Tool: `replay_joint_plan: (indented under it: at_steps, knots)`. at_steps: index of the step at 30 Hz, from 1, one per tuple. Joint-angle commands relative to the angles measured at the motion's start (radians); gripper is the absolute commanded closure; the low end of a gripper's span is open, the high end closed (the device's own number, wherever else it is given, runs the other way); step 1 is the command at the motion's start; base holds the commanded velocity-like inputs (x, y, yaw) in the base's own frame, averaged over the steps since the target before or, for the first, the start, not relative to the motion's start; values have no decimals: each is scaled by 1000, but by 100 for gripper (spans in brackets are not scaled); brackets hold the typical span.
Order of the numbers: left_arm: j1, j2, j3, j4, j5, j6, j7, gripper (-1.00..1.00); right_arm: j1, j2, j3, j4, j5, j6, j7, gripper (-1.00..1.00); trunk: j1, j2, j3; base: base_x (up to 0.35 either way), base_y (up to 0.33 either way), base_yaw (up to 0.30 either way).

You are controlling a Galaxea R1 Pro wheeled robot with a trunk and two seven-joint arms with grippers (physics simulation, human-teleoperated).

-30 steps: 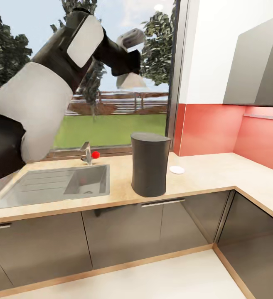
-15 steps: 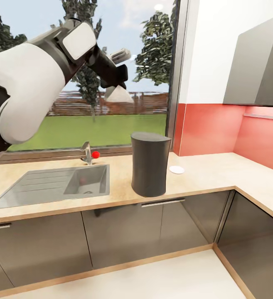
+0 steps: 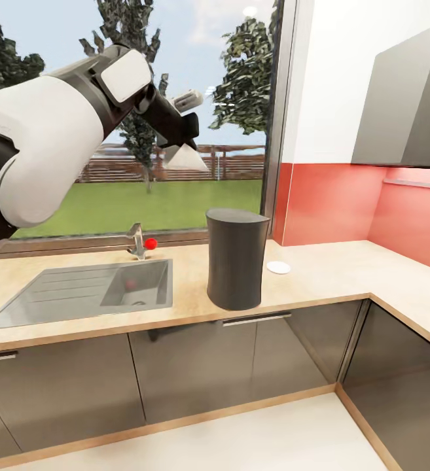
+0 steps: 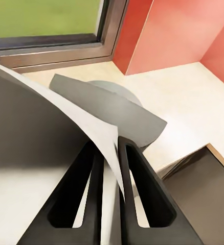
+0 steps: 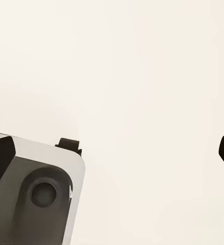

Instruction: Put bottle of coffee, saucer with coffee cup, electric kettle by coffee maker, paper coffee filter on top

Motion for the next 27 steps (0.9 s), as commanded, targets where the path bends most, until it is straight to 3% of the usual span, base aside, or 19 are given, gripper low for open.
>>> replay_joint_plan:
  at_steps: [1,8,17,27]
  knots:
    - [0,0,-8,1,8,2,-1,100,-1,0,1,1,4,-4,0,-100,0,-1,-2,0,0,0]
    - [2,0,-8,4,8,-3,-55,100,-1,0,1,1,4,-4,0,-100,0,-1,-2,153,-9,0]
    - [17,0,-8,4,8,-5,-65,100,-1,0,1,1,4,-4,0,-100,0,-1,-2,304,-87,0]
    - [22,0,-9,-2,8,-8,-71,100,-1,0,1,1,5,-4,0,-100,0,-1,-2,42,-14,0]
